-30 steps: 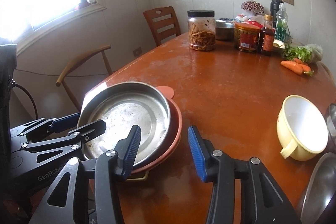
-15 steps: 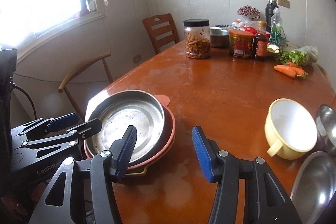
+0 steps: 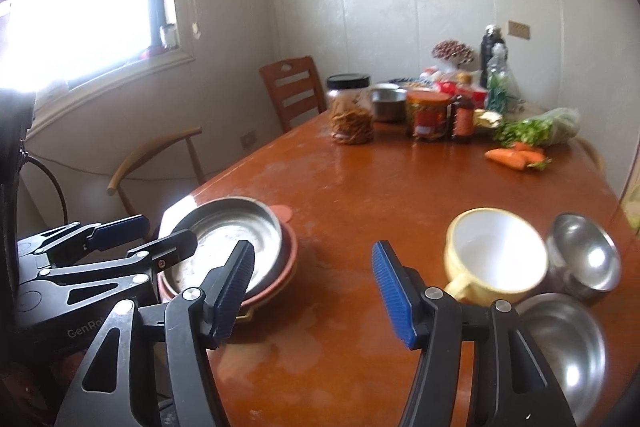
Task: Organize plates and bowls
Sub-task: 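Open both tools and pull them back from the pan rim, then move both tools to the rim of the large steel basin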
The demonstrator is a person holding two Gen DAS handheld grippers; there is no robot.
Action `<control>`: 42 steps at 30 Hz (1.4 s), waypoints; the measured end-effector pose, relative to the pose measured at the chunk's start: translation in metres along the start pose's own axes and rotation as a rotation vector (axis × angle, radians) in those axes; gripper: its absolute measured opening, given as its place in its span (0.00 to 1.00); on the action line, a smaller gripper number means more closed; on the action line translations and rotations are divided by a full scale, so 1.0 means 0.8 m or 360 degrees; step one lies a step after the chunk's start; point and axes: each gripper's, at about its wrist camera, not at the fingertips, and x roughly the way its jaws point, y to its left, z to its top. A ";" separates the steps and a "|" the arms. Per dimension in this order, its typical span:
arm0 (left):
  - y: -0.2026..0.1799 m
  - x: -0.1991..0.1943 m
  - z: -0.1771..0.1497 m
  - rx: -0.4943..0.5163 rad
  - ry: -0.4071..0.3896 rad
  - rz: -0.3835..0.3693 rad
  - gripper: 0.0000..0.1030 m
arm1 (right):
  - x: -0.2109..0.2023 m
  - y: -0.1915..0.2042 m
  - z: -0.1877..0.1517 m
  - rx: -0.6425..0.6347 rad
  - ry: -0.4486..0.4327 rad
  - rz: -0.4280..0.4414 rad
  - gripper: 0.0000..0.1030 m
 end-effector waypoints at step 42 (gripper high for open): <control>-0.229 0.015 0.098 0.0478 -0.0223 -0.0425 0.59 | -0.146 -0.197 -0.022 0.0281 -0.0306 -0.0479 0.75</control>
